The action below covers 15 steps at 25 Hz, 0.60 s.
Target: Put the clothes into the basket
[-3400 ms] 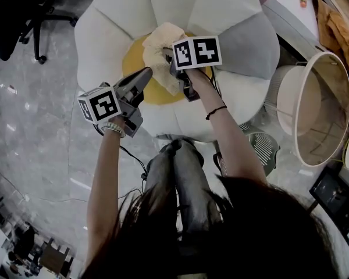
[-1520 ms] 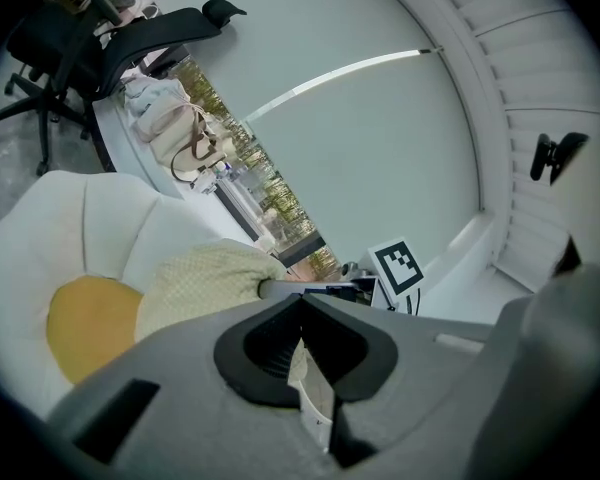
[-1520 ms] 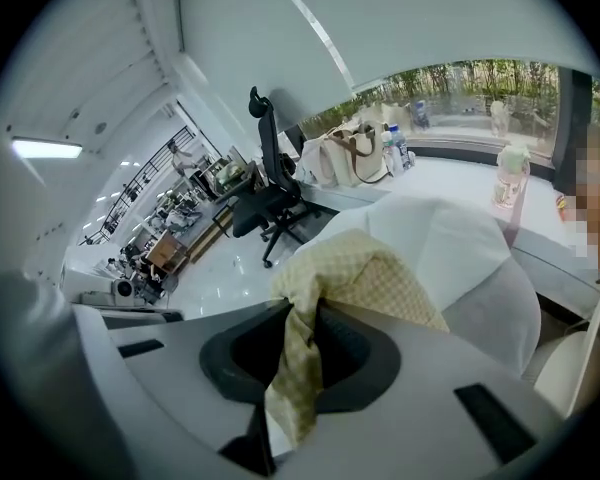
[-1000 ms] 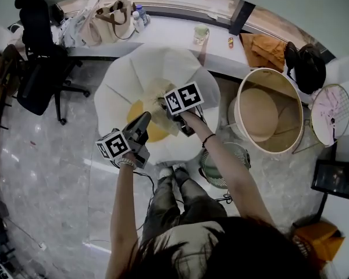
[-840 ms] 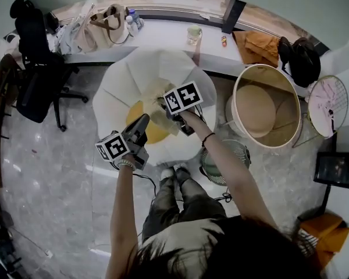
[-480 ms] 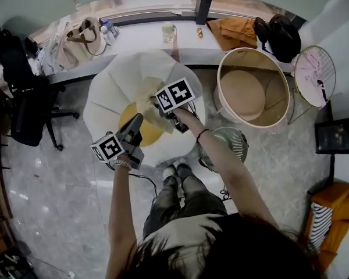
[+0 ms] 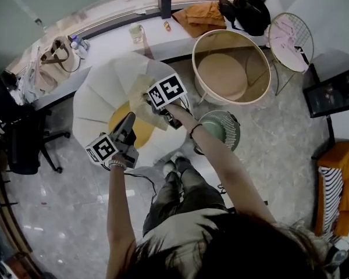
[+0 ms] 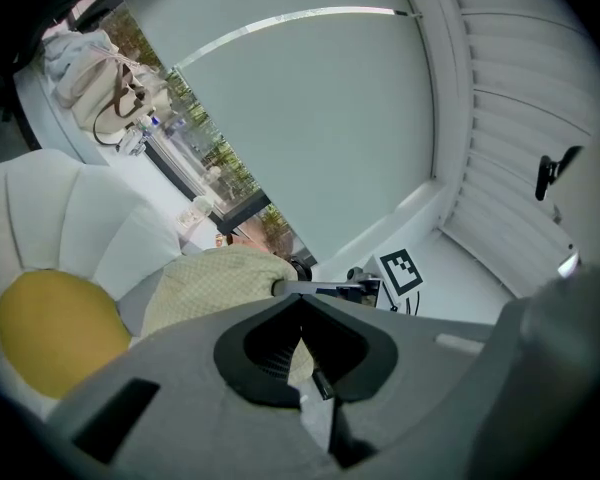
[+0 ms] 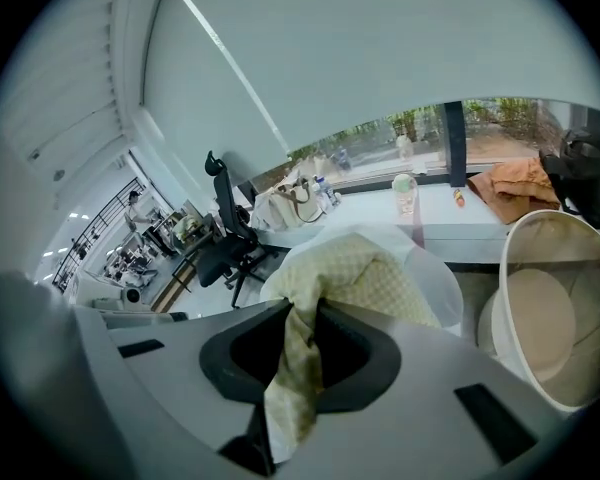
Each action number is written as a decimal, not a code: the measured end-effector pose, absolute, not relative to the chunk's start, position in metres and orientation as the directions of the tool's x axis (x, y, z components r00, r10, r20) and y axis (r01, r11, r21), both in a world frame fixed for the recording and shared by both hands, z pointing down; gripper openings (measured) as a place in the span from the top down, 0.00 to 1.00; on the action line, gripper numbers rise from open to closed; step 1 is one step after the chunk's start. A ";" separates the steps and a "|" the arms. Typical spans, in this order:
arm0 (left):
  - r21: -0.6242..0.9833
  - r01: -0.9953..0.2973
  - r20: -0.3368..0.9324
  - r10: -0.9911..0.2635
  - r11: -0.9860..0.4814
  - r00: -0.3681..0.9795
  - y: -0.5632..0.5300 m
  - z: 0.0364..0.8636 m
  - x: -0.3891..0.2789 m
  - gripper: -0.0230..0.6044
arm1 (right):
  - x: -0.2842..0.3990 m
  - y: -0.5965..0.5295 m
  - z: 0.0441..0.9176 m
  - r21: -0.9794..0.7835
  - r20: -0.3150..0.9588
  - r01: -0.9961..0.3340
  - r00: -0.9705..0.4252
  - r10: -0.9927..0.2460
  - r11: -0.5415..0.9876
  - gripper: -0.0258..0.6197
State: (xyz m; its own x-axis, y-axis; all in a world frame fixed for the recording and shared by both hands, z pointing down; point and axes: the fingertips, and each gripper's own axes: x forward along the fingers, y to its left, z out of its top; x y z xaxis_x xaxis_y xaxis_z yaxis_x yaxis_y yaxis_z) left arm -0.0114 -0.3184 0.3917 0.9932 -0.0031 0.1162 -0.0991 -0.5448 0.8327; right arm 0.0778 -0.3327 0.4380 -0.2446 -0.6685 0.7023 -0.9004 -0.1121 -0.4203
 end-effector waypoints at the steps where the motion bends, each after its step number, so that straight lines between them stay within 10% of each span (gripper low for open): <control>1: 0.833 -0.093 0.116 0.009 -0.546 0.993 -0.315 0.391 -0.009 0.95 | 0.081 -0.328 0.438 -0.419 0.702 -0.899 -0.234 -0.672 -0.125 0.87; 15: 0.828 0.014 0.105 0.180 -0.560 0.978 -0.265 0.391 0.031 0.95 | 0.123 -0.261 0.435 -0.398 0.698 -0.875 -0.095 -0.710 -0.275 0.87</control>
State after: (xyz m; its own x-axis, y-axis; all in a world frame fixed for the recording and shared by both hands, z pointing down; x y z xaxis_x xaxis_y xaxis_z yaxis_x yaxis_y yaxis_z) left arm 0.0314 -0.2655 0.3909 0.9780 0.1803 0.1048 0.0144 -0.5598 0.8285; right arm 0.1234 -0.2607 0.4354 -0.0949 -0.7101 0.6977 -0.8751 -0.2745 -0.3984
